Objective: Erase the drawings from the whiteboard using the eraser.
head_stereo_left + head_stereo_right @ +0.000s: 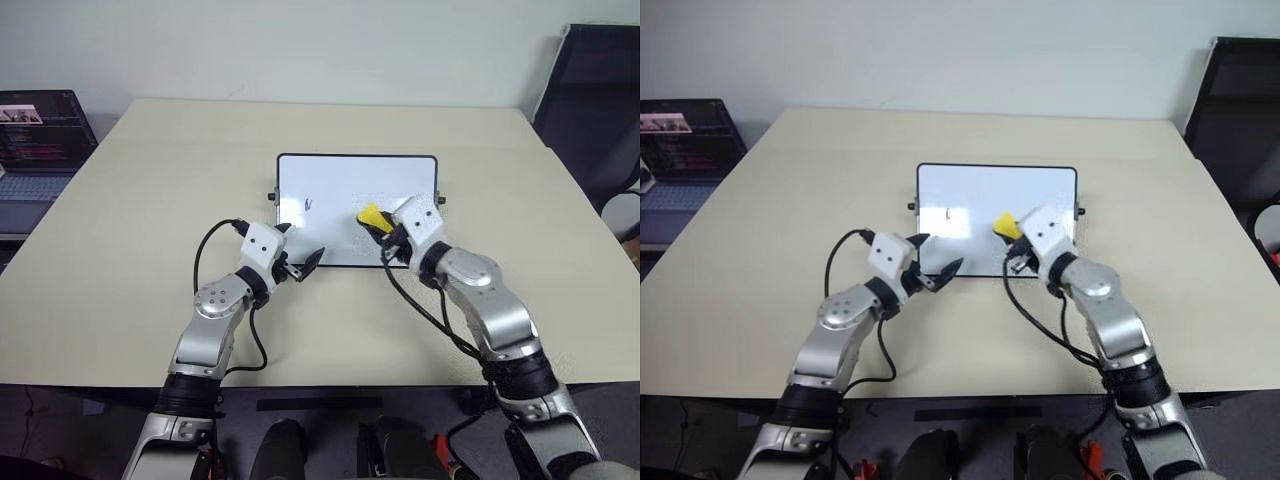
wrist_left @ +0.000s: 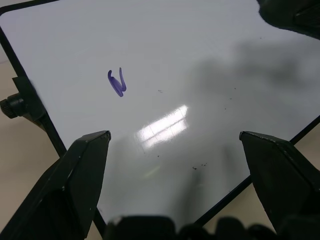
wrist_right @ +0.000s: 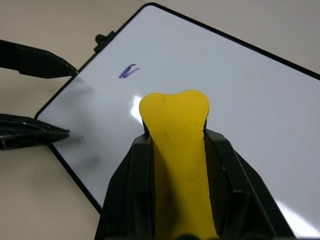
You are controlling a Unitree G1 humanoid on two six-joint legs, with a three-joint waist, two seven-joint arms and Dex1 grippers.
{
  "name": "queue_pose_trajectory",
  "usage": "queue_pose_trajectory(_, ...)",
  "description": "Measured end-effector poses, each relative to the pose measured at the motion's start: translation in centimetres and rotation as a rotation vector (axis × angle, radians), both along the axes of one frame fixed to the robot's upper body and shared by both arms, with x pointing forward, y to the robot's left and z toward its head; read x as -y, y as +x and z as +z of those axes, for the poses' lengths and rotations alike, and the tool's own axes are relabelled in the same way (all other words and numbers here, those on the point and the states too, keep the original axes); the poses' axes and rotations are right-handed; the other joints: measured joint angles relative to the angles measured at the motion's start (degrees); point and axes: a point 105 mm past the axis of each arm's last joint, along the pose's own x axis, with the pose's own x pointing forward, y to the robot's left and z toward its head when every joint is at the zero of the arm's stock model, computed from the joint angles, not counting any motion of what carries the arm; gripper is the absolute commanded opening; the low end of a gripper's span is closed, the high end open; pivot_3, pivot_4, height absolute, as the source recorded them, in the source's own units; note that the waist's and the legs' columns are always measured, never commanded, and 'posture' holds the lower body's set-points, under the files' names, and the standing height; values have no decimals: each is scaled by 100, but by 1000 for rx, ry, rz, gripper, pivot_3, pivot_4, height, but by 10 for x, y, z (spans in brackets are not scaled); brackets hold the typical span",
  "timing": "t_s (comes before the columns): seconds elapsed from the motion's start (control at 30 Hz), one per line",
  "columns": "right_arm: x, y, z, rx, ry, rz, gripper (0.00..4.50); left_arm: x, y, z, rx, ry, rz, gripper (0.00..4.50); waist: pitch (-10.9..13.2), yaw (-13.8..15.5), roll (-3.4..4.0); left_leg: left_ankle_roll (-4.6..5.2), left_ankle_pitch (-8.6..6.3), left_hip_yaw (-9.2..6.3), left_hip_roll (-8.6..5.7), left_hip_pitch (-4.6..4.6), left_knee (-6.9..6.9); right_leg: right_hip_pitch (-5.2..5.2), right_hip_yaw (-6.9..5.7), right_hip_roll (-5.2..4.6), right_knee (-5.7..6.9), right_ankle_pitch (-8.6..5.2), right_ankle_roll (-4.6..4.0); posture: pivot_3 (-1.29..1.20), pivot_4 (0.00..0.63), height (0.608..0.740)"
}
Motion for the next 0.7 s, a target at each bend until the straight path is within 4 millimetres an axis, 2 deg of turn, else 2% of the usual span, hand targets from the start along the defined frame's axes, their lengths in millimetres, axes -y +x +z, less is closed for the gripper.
queue_pose_trajectory(0.27,-28,25,7,36,-42,48,965,-3,1,0,4,6,21,4500,0,-1,0,0,0,0,0,-1,0,-1,-2,0,1,11,-19,0,150,740)
queue_pose_trajectory(0.4,-46,38,16,70,-56,74,965,-6,4,3,19,13,55,4500,1,-8,2,0,0,1,1,-1,-1,-3,-1,0,1,13,-22,0,150,740)
queue_pose_trajectory(0.57,-70,46,28,107,-60,115,965,-12,7,2,28,37,91,4500,1,-10,2,0,0,-1,3,-3,-3,-5,-3,-1,3,16,-27,0,150,740)
queue_pose_trajectory(0.7,-80,51,29,122,-74,129,965,-23,9,4,42,39,142,4500,1,-9,2,0,0,-2,6,-4,-3,-7,-4,-4,3,17,-29,0,150,740)
